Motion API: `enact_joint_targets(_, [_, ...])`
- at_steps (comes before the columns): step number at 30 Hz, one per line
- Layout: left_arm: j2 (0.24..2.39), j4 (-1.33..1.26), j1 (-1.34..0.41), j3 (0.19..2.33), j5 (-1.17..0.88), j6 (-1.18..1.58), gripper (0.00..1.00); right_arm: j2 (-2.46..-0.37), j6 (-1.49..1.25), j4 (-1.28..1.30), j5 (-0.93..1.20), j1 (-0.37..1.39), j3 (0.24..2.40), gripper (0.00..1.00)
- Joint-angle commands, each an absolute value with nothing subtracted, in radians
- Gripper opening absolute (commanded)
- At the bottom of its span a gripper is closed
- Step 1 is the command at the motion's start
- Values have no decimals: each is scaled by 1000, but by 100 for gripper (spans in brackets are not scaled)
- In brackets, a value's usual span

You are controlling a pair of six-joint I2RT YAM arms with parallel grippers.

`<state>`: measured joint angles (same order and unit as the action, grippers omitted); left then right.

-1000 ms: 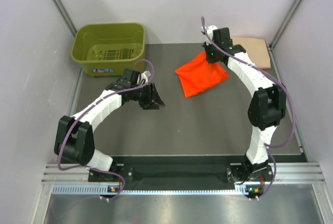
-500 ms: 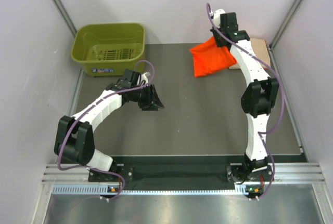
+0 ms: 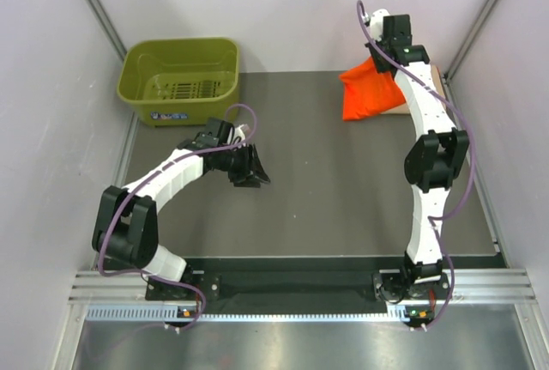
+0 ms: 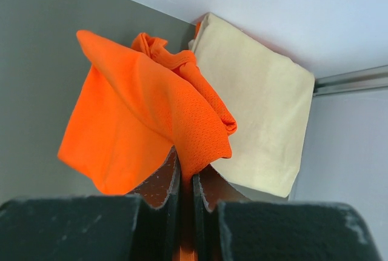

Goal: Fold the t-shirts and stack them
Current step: Neatly place the folded tshirt to the corner

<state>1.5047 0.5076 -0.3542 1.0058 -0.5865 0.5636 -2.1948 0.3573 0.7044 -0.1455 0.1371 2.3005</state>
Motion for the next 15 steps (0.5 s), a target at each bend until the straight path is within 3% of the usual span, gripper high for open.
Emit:
enact_joint_targets(1, [1511, 491, -348, 1003, -615, 537, 48, -2128, 383, 673, -152, 112, 2362, 0])
enact_joint_targets(15, [1519, 466, -348, 982, -638, 552, 48, -2075, 406, 680, -127, 57, 2362, 0])
